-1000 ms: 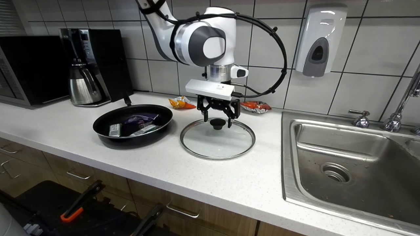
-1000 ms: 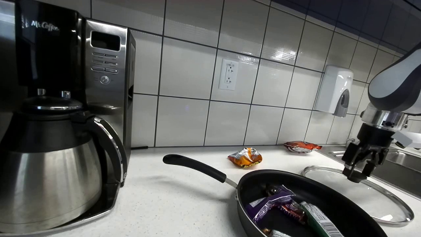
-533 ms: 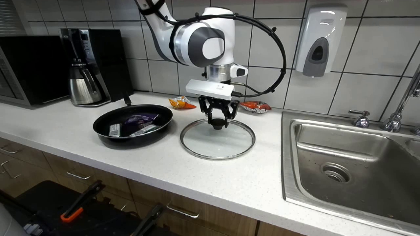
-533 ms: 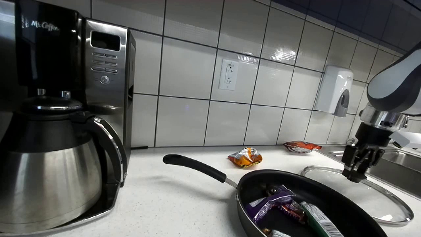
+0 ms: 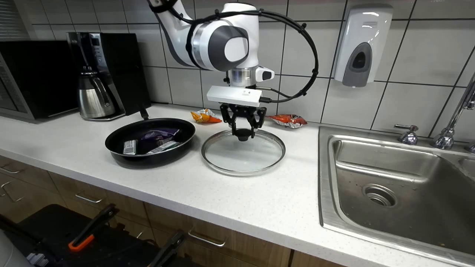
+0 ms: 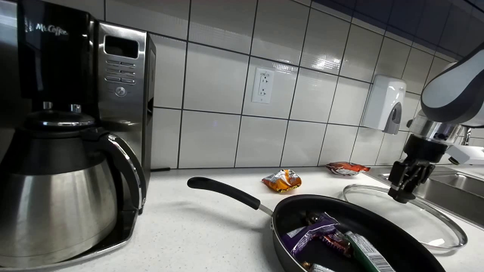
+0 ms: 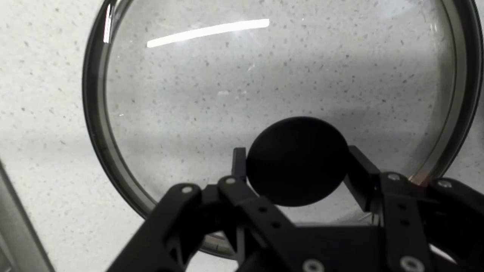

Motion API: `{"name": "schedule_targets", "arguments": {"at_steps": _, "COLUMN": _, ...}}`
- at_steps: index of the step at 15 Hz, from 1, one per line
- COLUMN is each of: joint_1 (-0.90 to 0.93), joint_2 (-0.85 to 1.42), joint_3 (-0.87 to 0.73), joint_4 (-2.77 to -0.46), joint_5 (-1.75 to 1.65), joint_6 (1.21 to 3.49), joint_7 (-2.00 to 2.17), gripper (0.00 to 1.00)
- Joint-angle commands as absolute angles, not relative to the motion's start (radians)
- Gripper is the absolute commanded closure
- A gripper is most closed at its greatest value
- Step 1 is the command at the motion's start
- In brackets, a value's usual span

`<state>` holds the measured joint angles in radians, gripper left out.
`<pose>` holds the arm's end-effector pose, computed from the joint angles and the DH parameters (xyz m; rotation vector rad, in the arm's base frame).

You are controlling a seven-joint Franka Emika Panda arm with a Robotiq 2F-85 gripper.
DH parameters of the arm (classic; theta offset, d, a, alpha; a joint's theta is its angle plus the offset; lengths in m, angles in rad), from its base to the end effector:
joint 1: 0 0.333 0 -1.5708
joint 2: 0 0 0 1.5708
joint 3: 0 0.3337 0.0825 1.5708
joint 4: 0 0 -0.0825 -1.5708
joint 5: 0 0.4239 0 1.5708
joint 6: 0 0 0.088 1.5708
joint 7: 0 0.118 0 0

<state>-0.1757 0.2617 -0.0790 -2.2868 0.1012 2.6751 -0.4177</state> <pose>0.5542 -0.1477 0.2231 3.1194 0.1241 0.2050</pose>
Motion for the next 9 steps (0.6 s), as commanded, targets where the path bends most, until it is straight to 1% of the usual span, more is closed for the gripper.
{"name": "schedule_targets", "arguments": {"at_steps": 1, "joint_1": -0.183, "joint_2": 0.155, "joint_3": -0.068, "joint_4": -2.314, "joint_5": 0.052, "joint_6": 2.674, "joint_7": -0.436, "gripper": 0.61}}
{"name": "schedule_targets", "arguments": {"at_steps": 9, "joint_1": -0.182, "joint_2": 0.071, "joint_3": -0.035, "joint_4": -2.301, "joint_5": 0.137, "joint_6": 2.644, "joint_7": -0.556, "gripper": 0.61}}
